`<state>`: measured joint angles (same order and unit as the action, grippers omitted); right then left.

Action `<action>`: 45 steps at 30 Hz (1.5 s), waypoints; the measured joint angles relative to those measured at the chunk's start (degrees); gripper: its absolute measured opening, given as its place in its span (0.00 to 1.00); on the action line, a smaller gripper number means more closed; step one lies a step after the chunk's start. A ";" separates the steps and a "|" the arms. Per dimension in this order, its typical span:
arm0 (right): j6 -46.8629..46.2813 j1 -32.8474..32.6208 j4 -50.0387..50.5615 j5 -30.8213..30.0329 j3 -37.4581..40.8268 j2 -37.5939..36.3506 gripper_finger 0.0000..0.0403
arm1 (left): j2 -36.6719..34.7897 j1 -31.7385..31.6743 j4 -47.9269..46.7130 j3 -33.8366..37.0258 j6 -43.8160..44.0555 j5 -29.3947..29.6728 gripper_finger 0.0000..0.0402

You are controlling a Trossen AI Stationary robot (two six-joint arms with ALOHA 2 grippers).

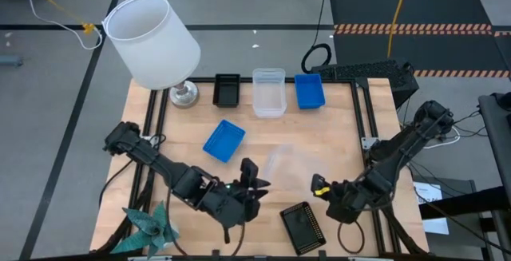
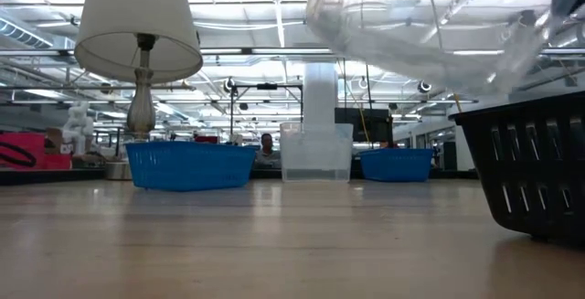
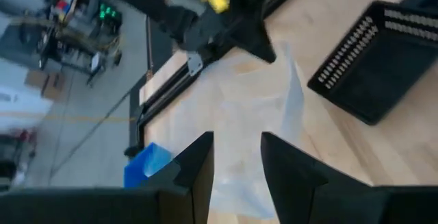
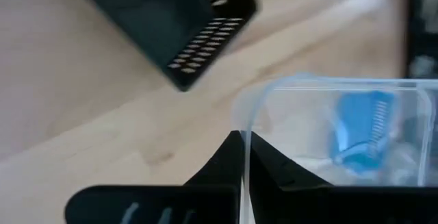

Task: Stack baskets by color
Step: Stack the bottom transparent bin on the stacked transparent bins

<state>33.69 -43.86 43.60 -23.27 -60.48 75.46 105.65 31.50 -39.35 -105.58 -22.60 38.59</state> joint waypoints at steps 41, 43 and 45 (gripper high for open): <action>31.92 5.69 -12.09 22.07 0.84 -0.02 0.00 | 0.09 -6.51 -7.08 0.00 -12.60 -32.89 0.34; 31.96 5.69 -12.09 22.01 0.84 -0.02 0.00 | 0.09 -7.06 -7.16 0.00 -11.80 -35.23 0.30; 31.98 5.69 -12.09 21.99 0.84 -0.02 0.00 | 0.09 -7.45 -7.10 0.09 -11.34 -37.45 0.27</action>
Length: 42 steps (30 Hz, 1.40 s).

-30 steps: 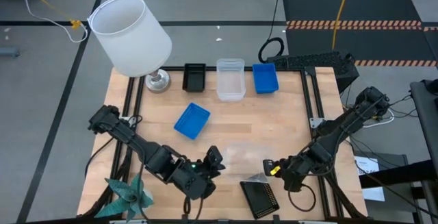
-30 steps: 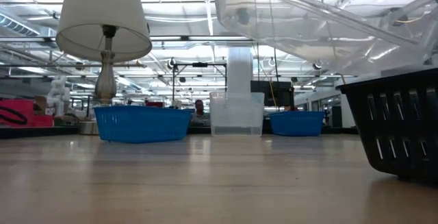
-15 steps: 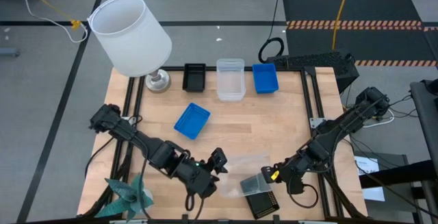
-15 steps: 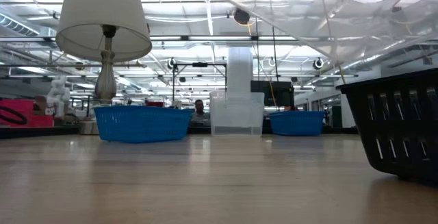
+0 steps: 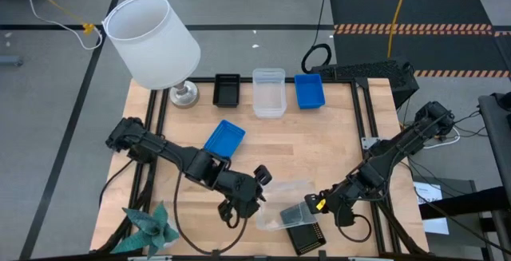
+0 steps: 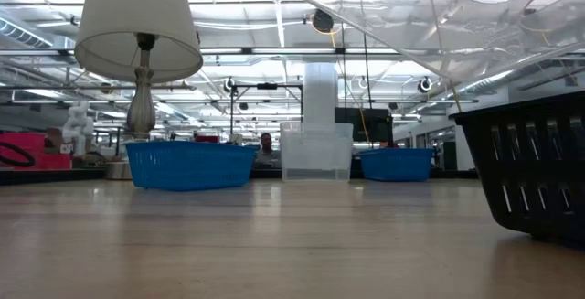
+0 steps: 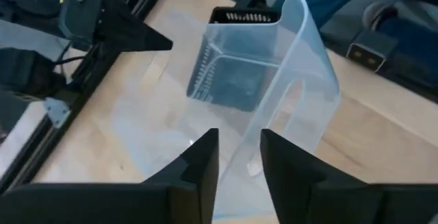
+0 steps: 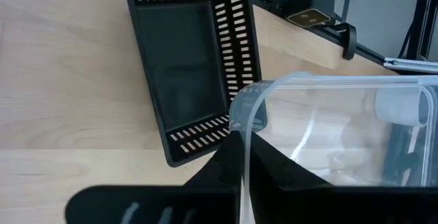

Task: Stack baskets by color
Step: Stack the bottom transparent bin on the stacked transparent bins

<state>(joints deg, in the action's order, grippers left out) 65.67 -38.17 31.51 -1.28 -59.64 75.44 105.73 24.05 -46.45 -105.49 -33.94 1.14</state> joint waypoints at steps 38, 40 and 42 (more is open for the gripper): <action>-42.53 1.84 -0.96 -14.03 0.02 -0.02 0.33 | 0.04 0.44 7.36 18.97 11.86 2.91 0.00; -44.36 1.81 -0.87 -14.01 0.02 -0.02 0.34 | 0.04 0.44 7.39 19.49 13.69 5.56 0.00; -46.48 1.81 -0.85 -15.36 0.02 -0.07 0.35 | 0.04 0.44 6.88 19.69 15.52 7.86 0.00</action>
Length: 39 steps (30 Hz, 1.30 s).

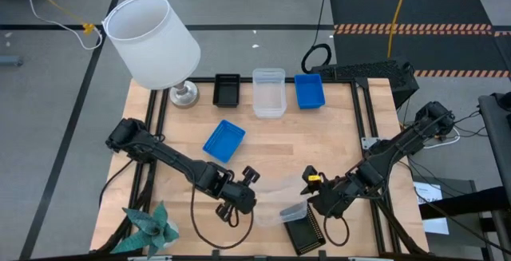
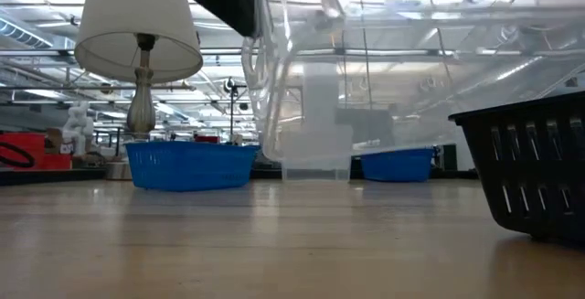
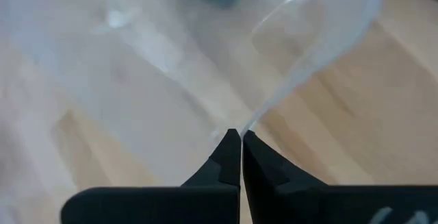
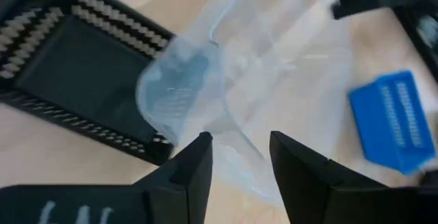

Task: Stack baskets by color
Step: Stack the bottom transparent bin on the stacked transparent bins

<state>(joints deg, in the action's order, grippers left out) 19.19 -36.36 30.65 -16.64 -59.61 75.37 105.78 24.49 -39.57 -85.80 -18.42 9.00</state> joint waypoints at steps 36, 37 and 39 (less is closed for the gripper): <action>1.13 0.70 -2.95 -8.92 5.25 -1.55 0.05 | -0.96 0.71 -3.40 -1.02 12.34 10.55 0.00; 1.09 0.70 -2.96 -8.92 5.25 -1.85 0.06 | -1.38 1.21 -4.93 -1.32 13.97 10.36 0.00; 0.52 0.70 -2.89 -8.91 5.26 -2.56 0.07 | -2.63 2.40 -9.66 -1.31 16.29 8.40 0.02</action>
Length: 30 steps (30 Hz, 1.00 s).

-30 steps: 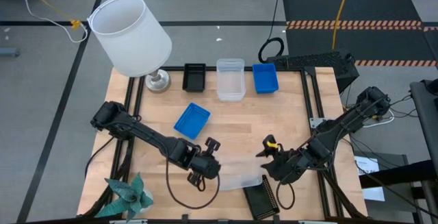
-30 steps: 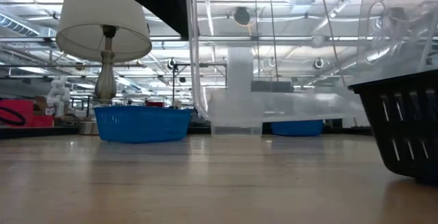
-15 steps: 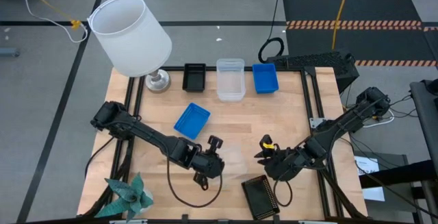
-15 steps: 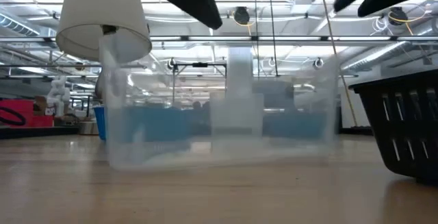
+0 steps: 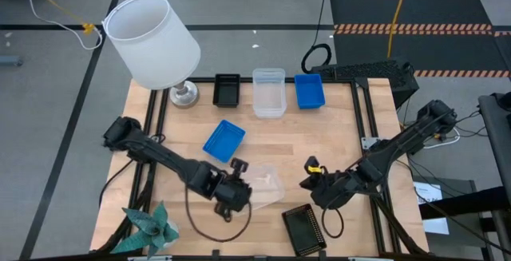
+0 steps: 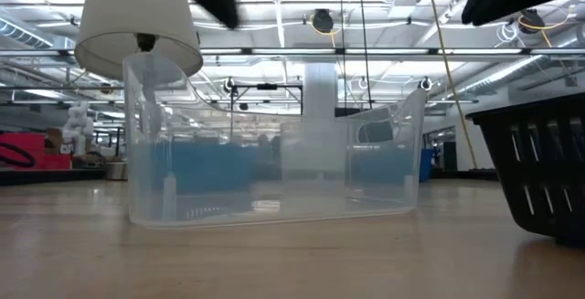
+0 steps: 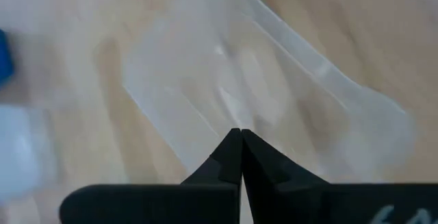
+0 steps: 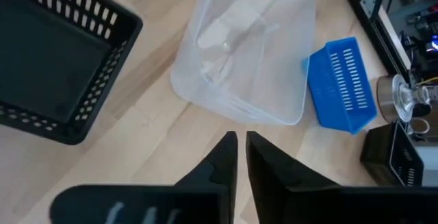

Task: Stack baskets by color
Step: Stack the bottom transparent bin on the stacked transparent bins

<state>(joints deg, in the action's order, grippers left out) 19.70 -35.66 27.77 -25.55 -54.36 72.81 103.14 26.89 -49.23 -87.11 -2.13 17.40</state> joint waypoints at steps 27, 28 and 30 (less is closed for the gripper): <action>-5.84 -0.04 -9.22 0.18 0.03 -3.36 0.07 | 0.95 3.05 0.25 13.85 -15.95 0.76 0.11; -6.64 -0.04 -10.03 0.15 0.03 -3.36 0.07 | 0.95 2.95 0.62 13.33 -16.17 0.81 0.06; -7.98 -0.04 -10.72 0.09 -0.21 -3.36 0.07 | 0.93 2.58 1.77 11.90 -15.92 2.27 0.03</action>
<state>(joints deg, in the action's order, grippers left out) 11.72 -35.70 17.05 -25.46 -54.56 69.45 104.07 29.47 -47.46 -75.21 -18.05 19.67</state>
